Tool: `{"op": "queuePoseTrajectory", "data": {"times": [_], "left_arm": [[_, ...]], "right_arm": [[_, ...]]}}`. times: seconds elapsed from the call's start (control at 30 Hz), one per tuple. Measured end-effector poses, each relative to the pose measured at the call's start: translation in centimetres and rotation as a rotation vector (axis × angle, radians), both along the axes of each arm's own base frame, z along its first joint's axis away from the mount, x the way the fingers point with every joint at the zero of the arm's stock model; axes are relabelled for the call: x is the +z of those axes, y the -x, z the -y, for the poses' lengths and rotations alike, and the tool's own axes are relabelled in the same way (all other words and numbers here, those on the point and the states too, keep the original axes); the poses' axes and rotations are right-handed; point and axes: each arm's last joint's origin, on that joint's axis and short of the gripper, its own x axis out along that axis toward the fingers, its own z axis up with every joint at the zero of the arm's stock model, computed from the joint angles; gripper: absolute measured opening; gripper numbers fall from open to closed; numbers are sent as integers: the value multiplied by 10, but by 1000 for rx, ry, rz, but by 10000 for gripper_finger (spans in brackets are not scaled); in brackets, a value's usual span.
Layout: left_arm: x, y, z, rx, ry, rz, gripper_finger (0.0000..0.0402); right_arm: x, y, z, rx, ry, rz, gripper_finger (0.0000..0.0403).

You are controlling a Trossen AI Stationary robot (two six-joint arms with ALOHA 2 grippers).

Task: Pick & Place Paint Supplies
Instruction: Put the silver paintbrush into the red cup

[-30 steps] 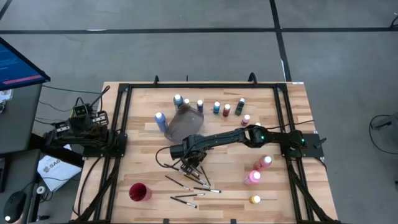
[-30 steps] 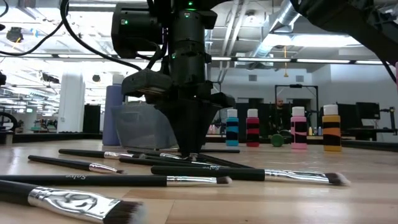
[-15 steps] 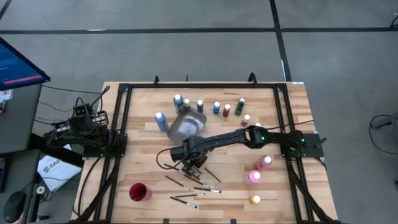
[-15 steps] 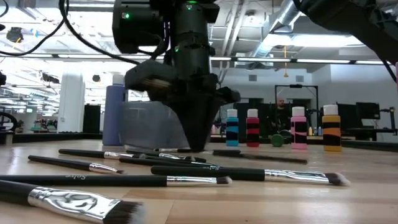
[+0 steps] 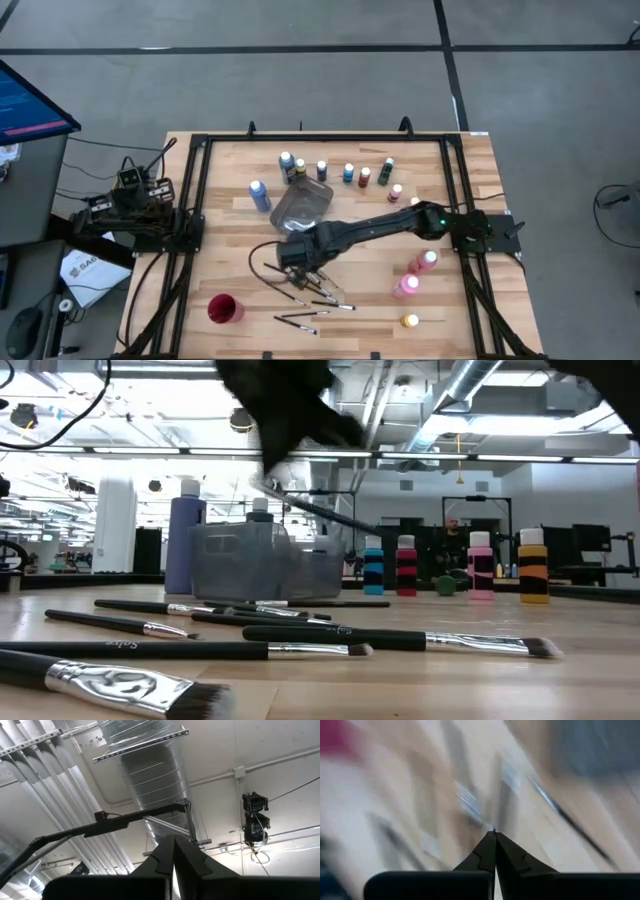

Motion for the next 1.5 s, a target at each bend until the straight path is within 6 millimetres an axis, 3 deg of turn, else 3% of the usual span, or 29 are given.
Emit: {"op": "queuePoseTrajectory", "data": {"times": [0.13, 0.23, 0.4, 0.7, 0.8, 1.13, 1.5], "left_arm": [[0, 0, 0, 0, -1, -3, 3], [0, 0, 0, 0, 0, -3, 3], [0, 0, 0, 0, -1, -3, 3], [0, 0, 0, 0, 0, -3, 3], [0, 0, 0, 0, 0, -3, 3], [0, 0, 0, 0, 0, -2, 3], [0, 0, 0, 0, 0, -2, 3]], "right_arm": [[39, -11, -14, 98, 74, 337, 0], [58, -23, -21, 165, 104, 558, 0], [77, -39, -27, 264, 166, 830, 0], [106, -44, -36, 409, 236, 1153, 0], [100, -51, -38, 419, 227, 1217, 0], [44, -74, -59, 447, 202, 1278, 0], [17, -80, -56, 477, 317, 1147, 0]]}}
